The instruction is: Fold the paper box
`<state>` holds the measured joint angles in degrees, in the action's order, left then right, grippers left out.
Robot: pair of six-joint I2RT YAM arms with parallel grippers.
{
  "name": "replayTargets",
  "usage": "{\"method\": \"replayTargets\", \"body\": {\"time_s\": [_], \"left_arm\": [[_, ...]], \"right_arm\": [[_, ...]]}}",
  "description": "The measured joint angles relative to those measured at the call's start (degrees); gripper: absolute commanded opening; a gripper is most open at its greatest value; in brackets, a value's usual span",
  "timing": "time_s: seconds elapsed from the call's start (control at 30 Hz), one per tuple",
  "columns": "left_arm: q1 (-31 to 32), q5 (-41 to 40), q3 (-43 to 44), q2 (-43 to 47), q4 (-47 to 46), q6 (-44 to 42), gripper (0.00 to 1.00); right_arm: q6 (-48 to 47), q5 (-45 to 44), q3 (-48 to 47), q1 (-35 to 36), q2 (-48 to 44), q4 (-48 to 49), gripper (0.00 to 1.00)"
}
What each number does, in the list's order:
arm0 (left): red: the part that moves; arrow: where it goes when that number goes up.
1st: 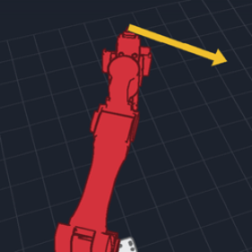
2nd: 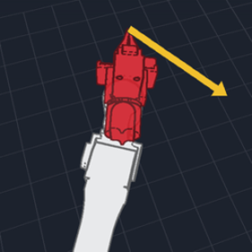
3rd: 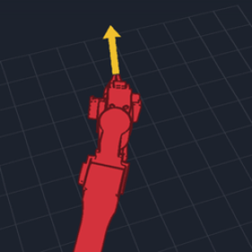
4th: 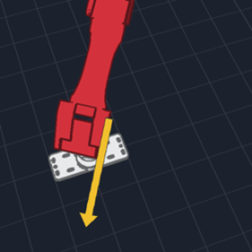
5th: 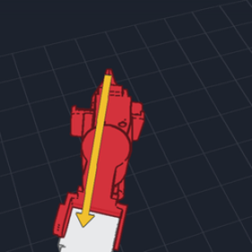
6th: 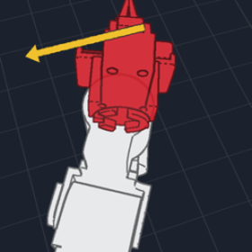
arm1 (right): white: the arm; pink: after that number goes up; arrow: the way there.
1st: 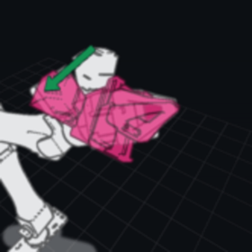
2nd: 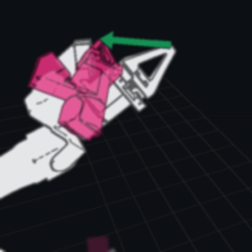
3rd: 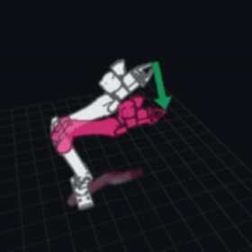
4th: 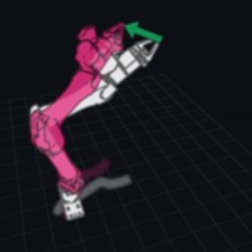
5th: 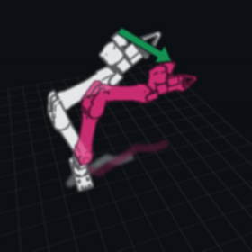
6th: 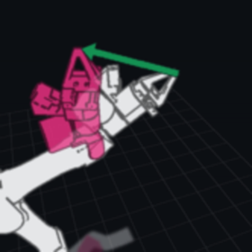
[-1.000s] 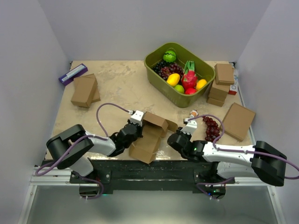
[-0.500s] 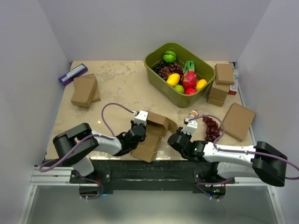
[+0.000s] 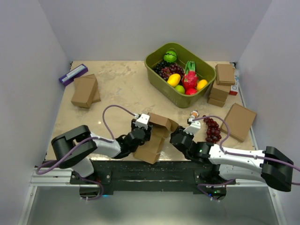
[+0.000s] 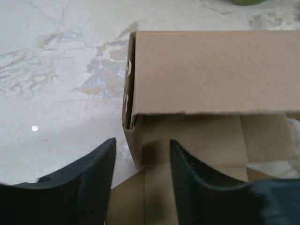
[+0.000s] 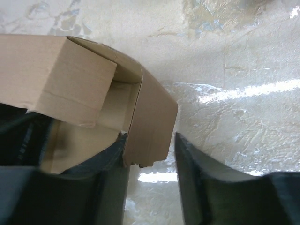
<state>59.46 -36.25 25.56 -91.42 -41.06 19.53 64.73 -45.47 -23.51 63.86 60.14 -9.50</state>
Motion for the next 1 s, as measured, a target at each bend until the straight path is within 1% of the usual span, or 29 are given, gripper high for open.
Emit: {"method": "replayTargets", "body": {"time_s": [0.03, 0.07, 0.13, 0.17, 0.27, 0.33, 0.5, 0.57, 0.6, 0.67, 0.73, 0.83, 0.9, 1.0], "left_arm": [[0.1, 0.7, -0.7, 0.9, 0.1, 0.0, 0.72], [0.2, 1.6, -1.6, 2.3, 0.2, 0.3, 0.77], [0.2, 3.4, -3.2, 5.7, 0.9, 0.3, 0.82], [0.2, 4.3, -3.8, 7.6, 1.5, 0.4, 0.84], [0.2, 7.0, -5.2, 12.7, 3.2, 0.4, 0.87], [0.2, 9.3, -5.9, 16.6, 5.5, 0.5, 0.87], [-0.4, 15.3, -6.9, 27.1, 13.0, 0.9, 0.90], [-1.8, 19.1, -6.8, 32.5, 16.9, 1.4, 0.89], [-2.6, 20.5, -6.4, 34.4, 18.7, 1.8, 0.90], [-4.5, 23.0, -4.6, 36.9, 22.5, 2.5, 0.89], [-6.8, 25.7, -2.2, 37.4, 24.8, 2.9, 0.88], [-13.3, 31.3, 0.7, 36.2, 25.5, 4.1, 0.87], [-17.1, 34.6, 2.0, 34.0, 24.9, 5.1, 0.87], [-20.6, 39.8, 3.1, 29.2, 23.3, 6.4, 0.84]], "right_arm": [[-0.5, 0.2, 0.0, 0.0, -0.9, -0.1, 0.65], [-0.9, 0.3, 0.0, 0.0, -1.8, -0.2, 0.68], [-1.9, 1.0, 0.0, 0.0, -4.0, -0.8, 0.77], [-2.6, 1.6, -0.2, 0.0, -5.2, -1.5, 0.78], [-3.8, 2.9, -0.9, 0.0, -7.8, -4.2, 0.79], [-4.4, 3.7, -2.1, 0.0, -9.6, -6.5, 0.79], [-6.2, 5.9, -7.2, 0.0, -15.0, -11.6, 0.73], [-7.7, 7.0, -10.1, 0.0, -16.7, -12.2, 0.71], [-8.5, 7.7, -11.6, 0.0, -17.2, -12.1, 0.69], [-9.6, 8.9, -14.6, 0.0, -16.8, -12.1, 0.67], [-10.4, 9.5, -17.1, 0.0, -15.4, -11.9, 0.65], [-11.4, 10.6, -19.9, -0.5, -11.4, -10.8, 0.63], [-12.0, 13.2, -20.2, -2.7, -8.2, -9.5, 0.62], [-12.5, 18.6, -19.1, -8.8, -5.2, -6.4, 0.60]]}}
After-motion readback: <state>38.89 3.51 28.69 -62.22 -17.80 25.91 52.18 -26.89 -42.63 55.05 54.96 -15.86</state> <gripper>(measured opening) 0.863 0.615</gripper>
